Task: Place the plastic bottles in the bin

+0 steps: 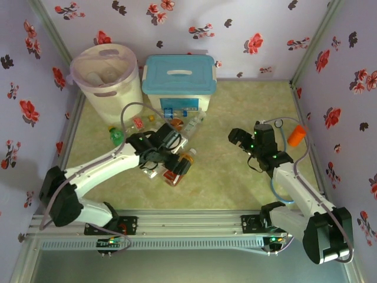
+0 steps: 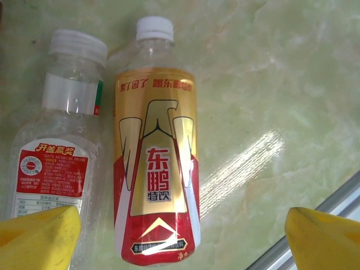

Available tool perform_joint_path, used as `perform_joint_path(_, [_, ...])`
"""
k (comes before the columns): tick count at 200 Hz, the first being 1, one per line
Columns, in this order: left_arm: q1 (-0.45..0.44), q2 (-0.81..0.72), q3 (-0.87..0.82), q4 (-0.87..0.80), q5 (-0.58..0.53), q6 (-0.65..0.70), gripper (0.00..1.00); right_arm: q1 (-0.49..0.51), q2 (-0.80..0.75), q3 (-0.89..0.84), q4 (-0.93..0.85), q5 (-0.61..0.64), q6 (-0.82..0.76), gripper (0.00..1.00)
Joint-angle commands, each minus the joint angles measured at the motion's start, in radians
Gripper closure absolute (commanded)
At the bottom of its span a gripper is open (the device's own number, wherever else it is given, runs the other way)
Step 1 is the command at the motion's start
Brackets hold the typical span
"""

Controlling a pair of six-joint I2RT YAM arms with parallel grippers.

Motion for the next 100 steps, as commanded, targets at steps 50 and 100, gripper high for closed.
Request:
perform_joint_path(50, [-0.026,0.186,0.019,0.011,-0.016,-0.007,0.06,-0.009,0.007,0.02,0.024,-0.003,0.013,0.05])
perform_joint_path(100, [-0.041,0.265,0.025,0.01,-0.021,-0.011,0.08,-0.008,0.026,0.015,0.041,0.002,0.013,0.05])
